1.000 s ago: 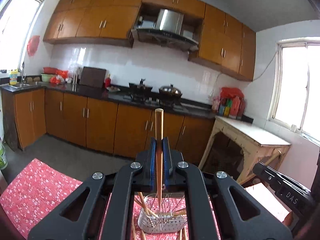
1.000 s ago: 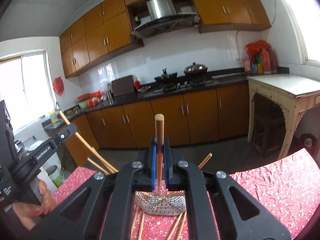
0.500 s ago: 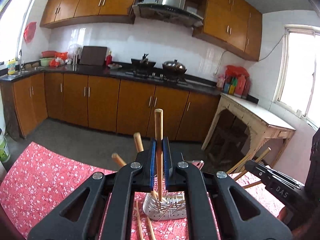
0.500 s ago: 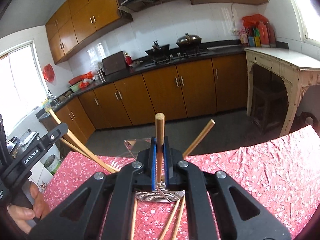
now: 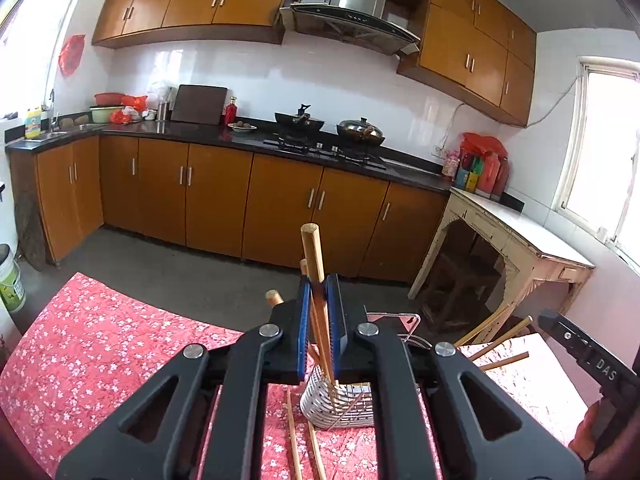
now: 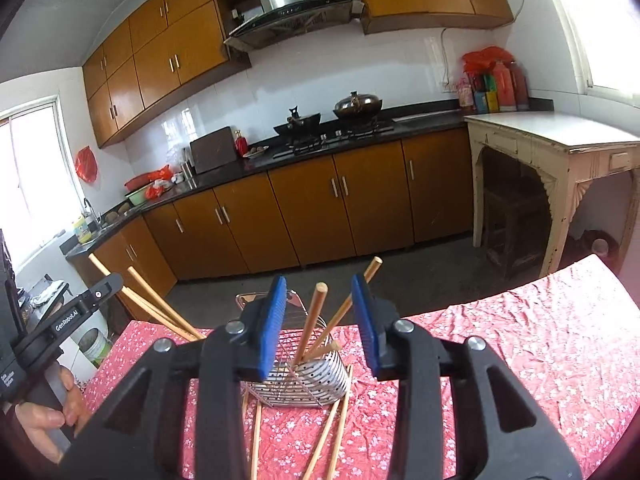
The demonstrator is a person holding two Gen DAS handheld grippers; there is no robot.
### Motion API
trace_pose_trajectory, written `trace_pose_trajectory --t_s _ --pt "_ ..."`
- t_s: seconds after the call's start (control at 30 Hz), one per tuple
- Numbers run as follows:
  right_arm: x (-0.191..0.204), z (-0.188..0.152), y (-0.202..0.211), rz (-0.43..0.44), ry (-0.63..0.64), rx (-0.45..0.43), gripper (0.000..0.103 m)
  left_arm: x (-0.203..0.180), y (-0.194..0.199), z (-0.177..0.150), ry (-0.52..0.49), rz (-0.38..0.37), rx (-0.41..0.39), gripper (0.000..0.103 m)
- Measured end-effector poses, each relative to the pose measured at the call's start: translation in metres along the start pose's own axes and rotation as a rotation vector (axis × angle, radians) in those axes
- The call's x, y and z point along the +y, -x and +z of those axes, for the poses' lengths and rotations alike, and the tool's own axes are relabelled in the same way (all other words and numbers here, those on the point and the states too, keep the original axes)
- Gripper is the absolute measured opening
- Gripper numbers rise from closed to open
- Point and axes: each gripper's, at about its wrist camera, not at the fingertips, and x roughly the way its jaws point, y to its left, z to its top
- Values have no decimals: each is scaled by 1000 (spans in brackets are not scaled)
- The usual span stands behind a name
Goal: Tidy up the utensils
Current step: 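Lower the chopsticks into the holder and open the left tool while the right tool opens, then close the right tool on a loose chopstick while the left tool moves to another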
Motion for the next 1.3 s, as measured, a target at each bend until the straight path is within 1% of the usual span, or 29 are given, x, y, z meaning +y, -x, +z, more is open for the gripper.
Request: trace_pose_trajectory --t_s 0.13,0.17,0.2,0.27,0.5,0.6,0.73,0.87,0.97,1.03,1.13,1.23,1.3 --pt "-5 -9 22 -13 -2 -20 35 5 17 0 14 5 -15 9" --pt "-7 -11 27 -14 -4 -21 35 6 22 0 18 11 -20 11" --pt "-9 -14 32 -19 -6 -23 35 9 26 0 22 15 -25 19" --pt "-12 -20 41 -26 -10 -22 35 13 36 -1 33 24 -40 29" --pt "-28 -56 57 -19 -43 18 35 24 61 -8 48 42 -59 29" --pt "-33 -74 53 -23 -46 53 35 29 69 -14 46 46 -61 29" --pt "-35 -100 40 -22 -47 117 35 36 75 -32 29 65 -43 29" --pt "-31 -134 23 -26 -33 189 35 45 67 -68 2 86 26 29" --pt "-29 -158 8 -26 -29 255 35 49 55 -96 -18 95 96 29" --pt "-27 -174 -2 -28 -26 302 34 50 41 -118 -28 90 162 29" --pt "-22 -193 -16 -31 -15 359 31 49 23 -143 -37 83 234 29" --pt "-22 -207 -28 -36 -12 401 30 47 10 -160 -41 55 297 29" --pt "-22 -213 -35 -44 -9 420 29 41 5 -171 -45 41 325 29"
